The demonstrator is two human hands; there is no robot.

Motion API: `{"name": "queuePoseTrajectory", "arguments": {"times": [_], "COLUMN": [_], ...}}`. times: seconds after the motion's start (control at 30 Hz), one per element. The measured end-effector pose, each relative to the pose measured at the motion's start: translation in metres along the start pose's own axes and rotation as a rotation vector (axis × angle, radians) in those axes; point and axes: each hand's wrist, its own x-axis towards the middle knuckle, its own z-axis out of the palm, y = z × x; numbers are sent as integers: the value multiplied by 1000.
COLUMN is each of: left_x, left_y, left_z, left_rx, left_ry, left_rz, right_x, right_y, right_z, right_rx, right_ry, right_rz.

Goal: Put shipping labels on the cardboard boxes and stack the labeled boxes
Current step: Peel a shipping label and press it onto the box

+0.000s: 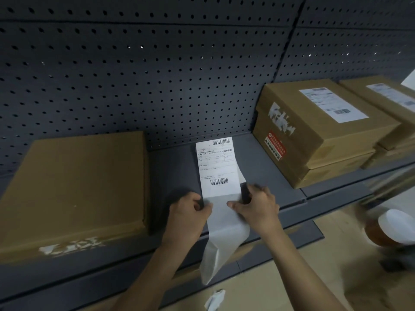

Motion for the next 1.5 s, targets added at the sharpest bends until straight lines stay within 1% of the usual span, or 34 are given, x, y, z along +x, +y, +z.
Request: {"name": "queuePoseTrajectory", "arguments": {"times": [0.13, 0.23, 0.33, 0.4, 0.5, 0.6, 0.63, 0.7, 0.77, 0.93, 1.1, 1.27, 1.37, 1.5], "left_x": [8, 12, 11, 12, 11, 9, 8, 5, 3, -4, -11, -15, -16, -14], "left_y": [-1, -1, -3, -6, -7, -4, -3, -1, 1, 11, 15, 14, 12, 6], "left_z": [7, 10, 9, 9, 5, -1, -3, -7, -11, -20, -29, -33, -32, -30], "left_rx": [81, 112, 90, 33, -91, -193, -215, -280, -355, -452, -531, -541, -517, -420], "left_ry": [-8, -3, 24, 6, -25, -7, -5, -24, -54, -76, -140, -186, -162, -136], "left_rz": [-21, -4, 12, 19, 24, 50, 60, 78, 101, 155, 190, 252, 259, 280], "right_x": [-10, -16, -18, -20, -25, -31, -33, -37, -39, -40, -42, -43, -44, -46], "right_y": [-2, -2, -2, -2, -2, -6, -8, -11, -14, -17, -16, -16, -15, -14], "right_z": [-5, -8, -10, -10, -6, -5, -5, -6, -10, -17, -16, -14, -13, -13], "right_rx": [-19, 23, 57, 85, 171, 200, 165, 50, 26, 12, 50, 111, 142, 198], "right_ry": [-27, -43, -48, -28, 110, 219, 258, 393, 464, 433, 390, 382, 353, 320], "right_rz": [13, 13, -8, -21, -105, -311, -389, -502, -515, -661, -750, -771, -765, -761]}}
